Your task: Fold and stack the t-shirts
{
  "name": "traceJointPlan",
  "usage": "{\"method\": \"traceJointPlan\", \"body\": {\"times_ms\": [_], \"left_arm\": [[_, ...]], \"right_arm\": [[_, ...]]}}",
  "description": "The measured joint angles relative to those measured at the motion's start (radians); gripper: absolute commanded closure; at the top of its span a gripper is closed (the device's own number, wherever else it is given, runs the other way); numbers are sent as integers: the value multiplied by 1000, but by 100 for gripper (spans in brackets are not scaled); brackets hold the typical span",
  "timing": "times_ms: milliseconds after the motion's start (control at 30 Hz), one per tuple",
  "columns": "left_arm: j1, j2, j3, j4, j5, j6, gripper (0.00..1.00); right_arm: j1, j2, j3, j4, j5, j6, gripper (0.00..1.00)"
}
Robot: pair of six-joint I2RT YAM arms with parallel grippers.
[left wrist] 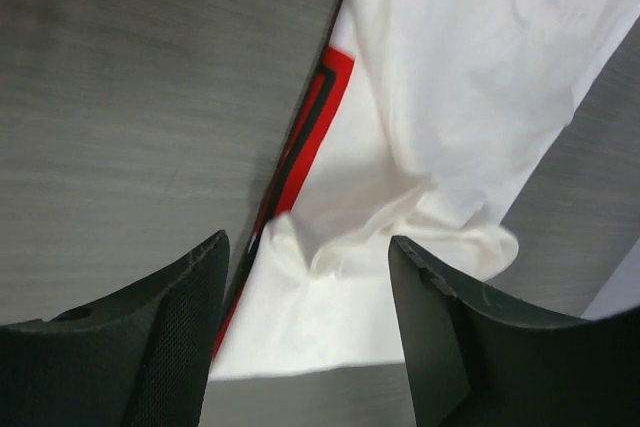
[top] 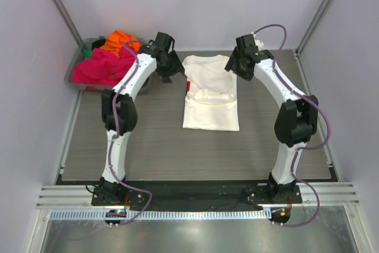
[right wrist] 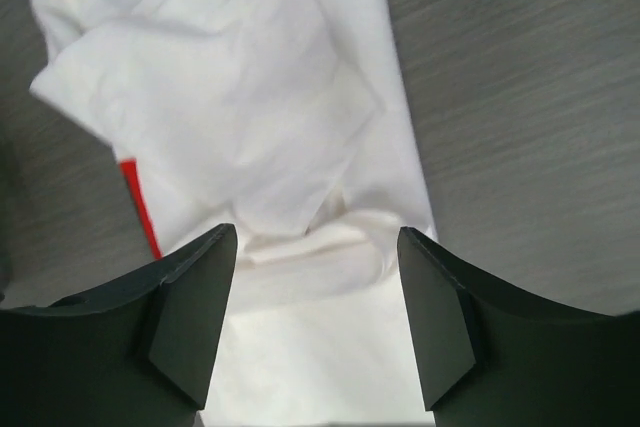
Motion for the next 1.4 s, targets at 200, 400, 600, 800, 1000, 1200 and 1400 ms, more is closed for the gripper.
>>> {"method": "traceJointPlan", "body": {"times_ms": [200,400,600,800,1000,1200,1400], "left_arm": [[-19,-310,-378,37,19,0,35],[-67,-521,-669,88,26,16,36],[-69,-747,-914,116,15,23,36],[-69,-940,-1064,119,-6,26,35],[-69,-1009,-1148,120,-20,26,36],[-69,-1009,-1162,129,-19,24,35],[-98,-959,-1163,219,-8,21,34]], "right_arm": [[177,-288,-310,45,-65,0,34],[321,-229,-425,80,-128,2,36],[326,-95,-416,77,-126,-14,37],[308,77,-241,45,-81,-69,38],[240,277,62,-60,-22,-128,39],[158,412,467,-164,29,-183,39],[144,8,44,-122,58,-175,36]]}}
